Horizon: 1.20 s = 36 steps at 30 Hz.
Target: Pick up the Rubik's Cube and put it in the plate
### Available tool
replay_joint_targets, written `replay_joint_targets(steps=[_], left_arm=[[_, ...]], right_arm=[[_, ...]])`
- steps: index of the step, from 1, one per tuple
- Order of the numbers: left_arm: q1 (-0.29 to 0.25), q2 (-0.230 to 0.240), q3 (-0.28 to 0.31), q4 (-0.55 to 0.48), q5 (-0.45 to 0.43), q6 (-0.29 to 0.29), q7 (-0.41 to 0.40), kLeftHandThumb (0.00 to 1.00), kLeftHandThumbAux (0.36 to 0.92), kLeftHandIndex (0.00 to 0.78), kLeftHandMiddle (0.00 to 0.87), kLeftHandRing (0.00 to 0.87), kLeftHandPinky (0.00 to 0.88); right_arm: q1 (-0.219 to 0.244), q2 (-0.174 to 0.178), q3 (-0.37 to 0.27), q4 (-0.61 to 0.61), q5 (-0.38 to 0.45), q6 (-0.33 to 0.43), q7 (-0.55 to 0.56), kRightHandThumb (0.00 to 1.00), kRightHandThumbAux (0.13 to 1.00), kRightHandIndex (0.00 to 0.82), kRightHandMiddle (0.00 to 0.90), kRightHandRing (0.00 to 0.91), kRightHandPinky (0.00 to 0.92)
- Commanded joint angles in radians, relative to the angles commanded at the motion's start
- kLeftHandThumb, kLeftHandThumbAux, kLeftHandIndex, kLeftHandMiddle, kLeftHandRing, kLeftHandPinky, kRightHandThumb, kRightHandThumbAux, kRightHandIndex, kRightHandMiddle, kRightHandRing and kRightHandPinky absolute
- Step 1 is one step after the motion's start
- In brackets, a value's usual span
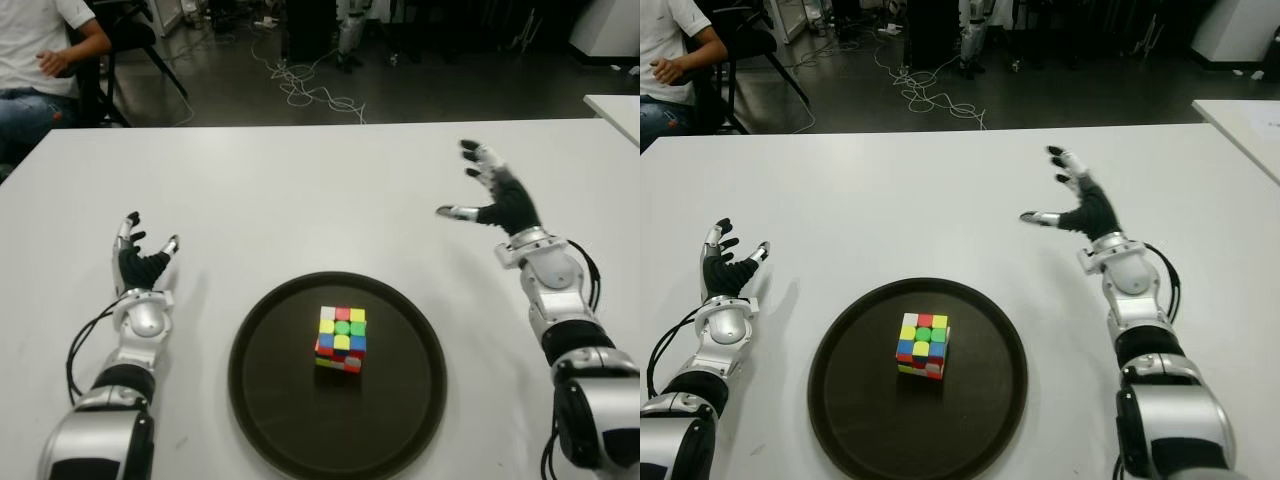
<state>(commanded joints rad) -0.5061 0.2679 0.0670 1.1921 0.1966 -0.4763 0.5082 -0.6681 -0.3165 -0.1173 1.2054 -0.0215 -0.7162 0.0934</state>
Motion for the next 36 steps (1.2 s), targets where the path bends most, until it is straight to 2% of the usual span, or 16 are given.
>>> replay_joint_targets(steps=[4,9,12,16,22,25,28,34,36], left_arm=[[0.0,0.002,0.0,0.002,0.002,-0.003,-0.002,0.055,0.743,0.119,0.165,0.183,0.215],[-0.001,0.007,0.0,0.003,0.001,-0.005,-0.008,0.058,0.733,0.115,0.159,0.185,0.225],[0.001,0.008,0.001,0.004,-0.001,-0.011,-0.014,0.054,0.728,0.113,0.154,0.179,0.215],[0.003,0.009,0.001,0.005,0.0,-0.013,-0.015,0.035,0.734,0.109,0.155,0.18,0.219],[0.004,0.009,0.002,0.006,-0.002,-0.015,-0.012,0.036,0.737,0.106,0.153,0.175,0.208],[0.004,0.008,0.004,0.006,-0.004,-0.017,-0.009,0.047,0.739,0.111,0.159,0.183,0.235],[0.005,0.007,0.005,0.008,-0.004,-0.021,-0.006,0.055,0.741,0.114,0.164,0.191,0.253],[0.007,0.007,0.012,0.01,-0.01,-0.028,-0.009,0.067,0.738,0.116,0.157,0.185,0.23],[0.008,0.006,0.014,0.01,-0.013,-0.032,-0.014,0.074,0.736,0.117,0.163,0.197,0.259]], right_arm=[[-0.016,-0.002,-0.002,0.057,-0.017,0.029,-0.058,0.0,0.875,0.06,0.072,0.041,0.032],[0.004,0.014,0.005,0.065,-0.049,0.031,-0.164,0.0,0.848,0.072,0.076,0.052,0.038],[0.001,0.018,0.021,0.079,-0.087,0.087,-0.267,0.0,0.812,0.098,0.079,0.063,0.045],[-0.008,0.016,0.035,0.093,-0.119,0.148,-0.33,0.0,0.782,0.17,0.077,0.065,0.05],[-0.023,0.008,0.037,0.103,-0.132,0.225,-0.349,0.0,0.724,0.167,0.084,0.063,0.034],[-0.027,0.009,0.031,0.104,-0.127,0.247,-0.341,0.0,0.694,0.167,0.093,0.066,0.04],[-0.028,0.012,0.026,0.104,-0.123,0.265,-0.333,0.0,0.686,0.169,0.098,0.069,0.044],[-0.035,0.015,0.023,0.106,-0.121,0.304,-0.319,0.0,0.691,0.155,0.088,0.06,0.04],[-0.038,0.015,0.027,0.107,-0.126,0.318,-0.318,0.0,0.687,0.142,0.085,0.058,0.045]])
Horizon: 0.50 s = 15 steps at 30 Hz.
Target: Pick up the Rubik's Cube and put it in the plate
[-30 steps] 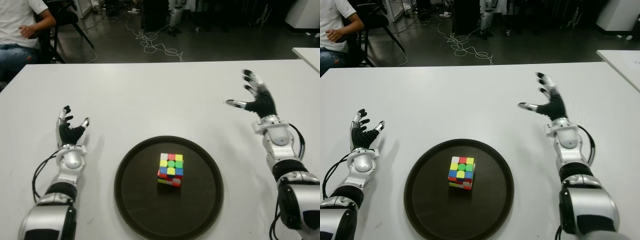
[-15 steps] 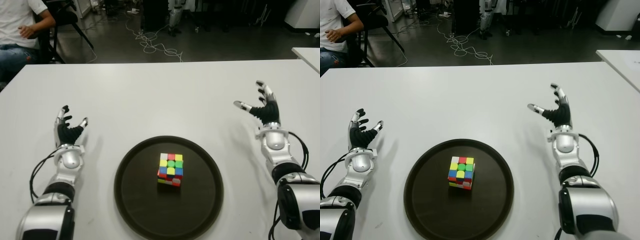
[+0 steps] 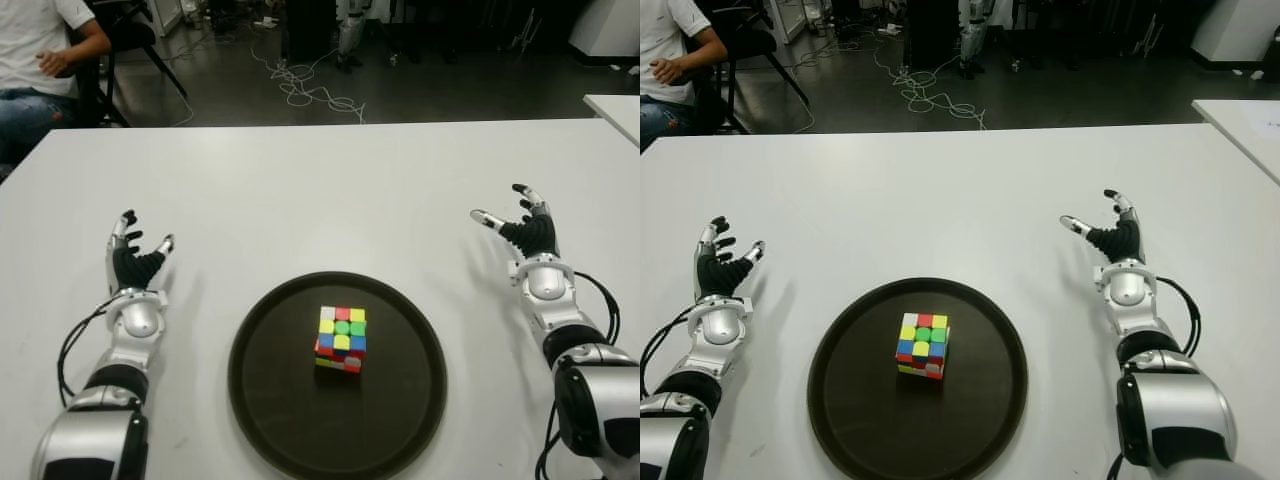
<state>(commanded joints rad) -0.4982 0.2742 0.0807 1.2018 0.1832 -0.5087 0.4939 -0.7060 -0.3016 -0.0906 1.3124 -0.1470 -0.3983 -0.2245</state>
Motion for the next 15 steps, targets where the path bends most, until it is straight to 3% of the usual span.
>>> replay_joint_targets(steps=[5,15], left_arm=[[0.002,0.003,-0.004,0.0,0.006,-0.01,-0.002,0.075,0.728,0.116,0.167,0.201,0.26],[-0.002,0.0,-0.005,0.004,0.01,-0.009,0.012,0.06,0.746,0.122,0.17,0.19,0.227]], right_arm=[[-0.002,0.002,0.005,-0.001,-0.005,0.018,-0.005,0.0,0.683,0.136,0.096,0.067,0.055],[-0.006,0.006,0.003,-0.002,-0.003,0.033,-0.01,0.0,0.665,0.201,0.108,0.07,0.045]])
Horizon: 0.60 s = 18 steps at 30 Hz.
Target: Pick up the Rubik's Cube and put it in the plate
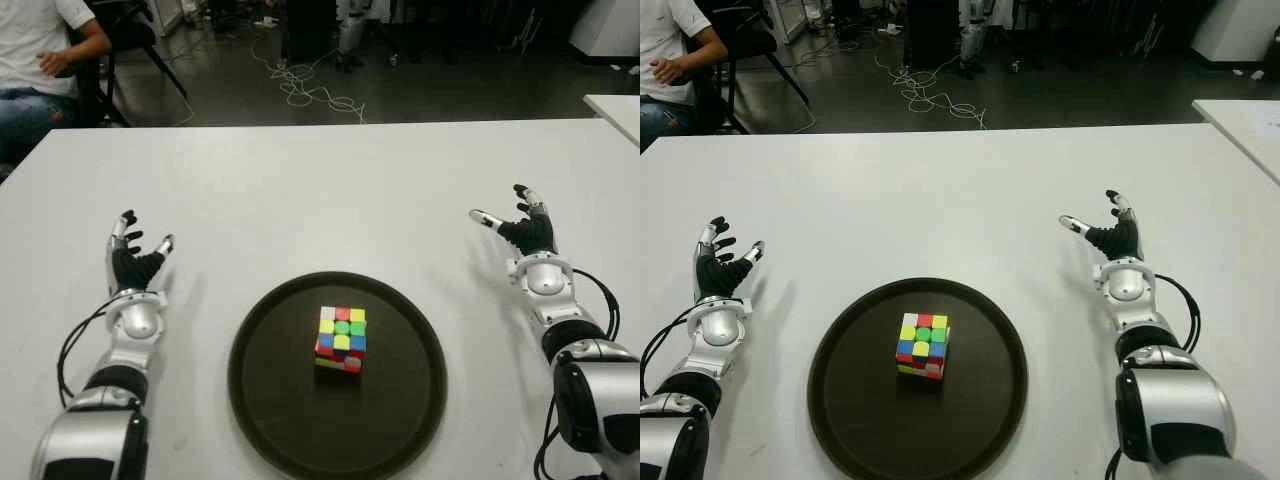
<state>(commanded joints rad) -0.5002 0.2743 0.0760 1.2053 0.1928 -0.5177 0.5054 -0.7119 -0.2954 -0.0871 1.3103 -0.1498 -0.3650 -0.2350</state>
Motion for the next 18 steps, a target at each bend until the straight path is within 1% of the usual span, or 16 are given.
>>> replay_joint_targets(steps=[10,15,18], left_arm=[[-0.007,-0.002,-0.001,0.004,0.001,0.01,0.006,0.047,0.746,0.12,0.169,0.197,0.247],[-0.008,-0.001,-0.001,0.006,0.001,0.011,0.006,0.042,0.739,0.128,0.183,0.205,0.244],[-0.009,0.0,-0.001,0.008,0.001,0.012,0.007,0.054,0.745,0.125,0.185,0.211,0.267]], right_arm=[[-0.005,0.002,0.01,-0.002,-0.009,0.005,0.0,0.0,0.661,0.221,0.115,0.106,0.087],[-0.006,0.002,0.017,-0.003,-0.015,0.007,-0.001,0.0,0.678,0.212,0.107,0.104,0.088],[-0.007,0.004,0.016,-0.004,-0.013,0.013,0.001,0.0,0.69,0.21,0.105,0.091,0.067]])
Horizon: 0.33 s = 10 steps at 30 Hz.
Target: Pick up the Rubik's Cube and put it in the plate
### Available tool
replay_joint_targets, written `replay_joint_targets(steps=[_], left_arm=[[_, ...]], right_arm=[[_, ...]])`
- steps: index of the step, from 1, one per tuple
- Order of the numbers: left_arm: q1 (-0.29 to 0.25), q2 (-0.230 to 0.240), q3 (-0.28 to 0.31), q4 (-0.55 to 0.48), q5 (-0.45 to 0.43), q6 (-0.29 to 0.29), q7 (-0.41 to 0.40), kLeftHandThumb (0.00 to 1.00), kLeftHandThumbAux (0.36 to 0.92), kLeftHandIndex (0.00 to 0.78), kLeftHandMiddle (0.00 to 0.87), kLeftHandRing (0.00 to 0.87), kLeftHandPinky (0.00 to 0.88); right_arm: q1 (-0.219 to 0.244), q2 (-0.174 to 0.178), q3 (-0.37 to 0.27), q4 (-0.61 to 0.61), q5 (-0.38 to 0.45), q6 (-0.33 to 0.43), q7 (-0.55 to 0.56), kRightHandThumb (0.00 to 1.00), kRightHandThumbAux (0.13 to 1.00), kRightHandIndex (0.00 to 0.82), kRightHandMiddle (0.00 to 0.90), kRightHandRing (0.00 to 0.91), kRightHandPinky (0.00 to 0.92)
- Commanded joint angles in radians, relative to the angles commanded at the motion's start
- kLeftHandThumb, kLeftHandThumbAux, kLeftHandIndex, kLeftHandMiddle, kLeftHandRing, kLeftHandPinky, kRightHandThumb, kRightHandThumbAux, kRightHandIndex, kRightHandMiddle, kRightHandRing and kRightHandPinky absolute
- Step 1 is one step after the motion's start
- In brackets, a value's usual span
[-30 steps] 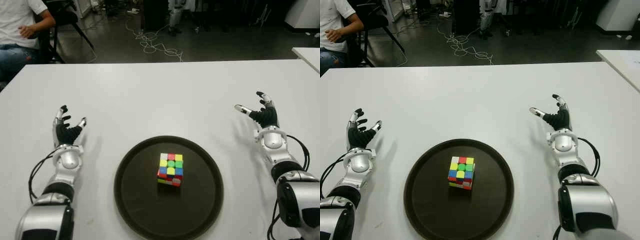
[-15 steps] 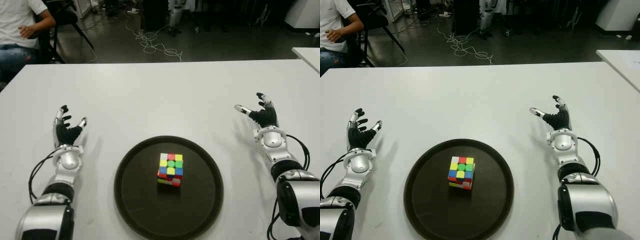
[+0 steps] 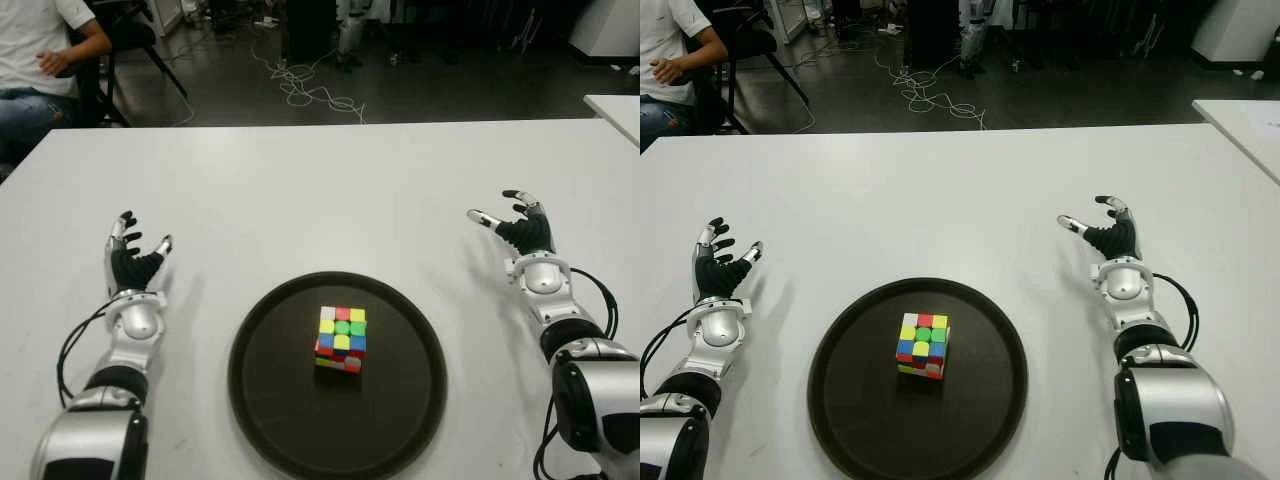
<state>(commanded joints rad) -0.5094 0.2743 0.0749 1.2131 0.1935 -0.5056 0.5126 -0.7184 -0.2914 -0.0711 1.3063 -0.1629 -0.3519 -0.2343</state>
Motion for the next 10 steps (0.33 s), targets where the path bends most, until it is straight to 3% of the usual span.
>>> replay_joint_targets(steps=[10], left_arm=[[0.0,0.001,0.005,-0.003,-0.009,-0.003,-0.017,0.074,0.735,0.118,0.17,0.21,0.27]], right_arm=[[-0.004,0.008,-0.017,-0.002,0.017,0.016,-0.005,0.0,0.677,0.224,0.108,0.089,0.07]])
